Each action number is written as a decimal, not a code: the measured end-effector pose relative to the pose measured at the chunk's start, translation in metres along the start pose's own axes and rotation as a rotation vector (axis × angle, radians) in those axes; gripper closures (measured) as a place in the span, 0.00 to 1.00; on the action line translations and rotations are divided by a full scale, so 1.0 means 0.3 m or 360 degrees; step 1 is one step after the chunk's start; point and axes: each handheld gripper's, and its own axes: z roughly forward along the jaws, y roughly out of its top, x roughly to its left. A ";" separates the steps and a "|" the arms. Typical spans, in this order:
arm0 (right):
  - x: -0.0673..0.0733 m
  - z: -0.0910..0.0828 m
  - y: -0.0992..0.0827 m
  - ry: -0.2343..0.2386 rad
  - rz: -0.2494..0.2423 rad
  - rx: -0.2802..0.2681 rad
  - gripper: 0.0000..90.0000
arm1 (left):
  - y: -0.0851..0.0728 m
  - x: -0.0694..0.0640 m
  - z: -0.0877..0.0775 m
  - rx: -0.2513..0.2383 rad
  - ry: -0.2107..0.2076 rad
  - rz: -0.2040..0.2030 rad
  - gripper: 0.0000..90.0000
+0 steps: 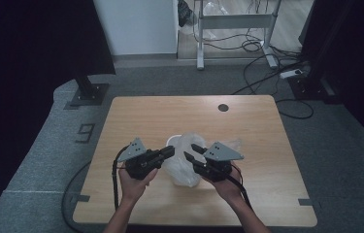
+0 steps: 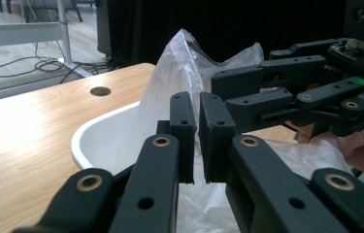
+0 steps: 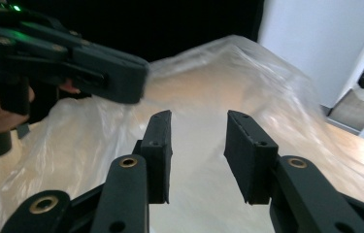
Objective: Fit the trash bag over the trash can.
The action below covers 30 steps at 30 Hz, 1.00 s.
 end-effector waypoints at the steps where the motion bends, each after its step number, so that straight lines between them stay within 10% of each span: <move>1: 0.002 0.005 0.001 0.0013 0.0008 -0.0002 0.69 | -0.002 0.000 0.002 -0.0001 -0.0002 -0.0003 0.96; 30: 0.014 0.099 -0.017 0.0097 -0.0102 0.0032 0.58 | -0.004 0.014 0.006 -0.0042 -0.0090 -0.0109 1.00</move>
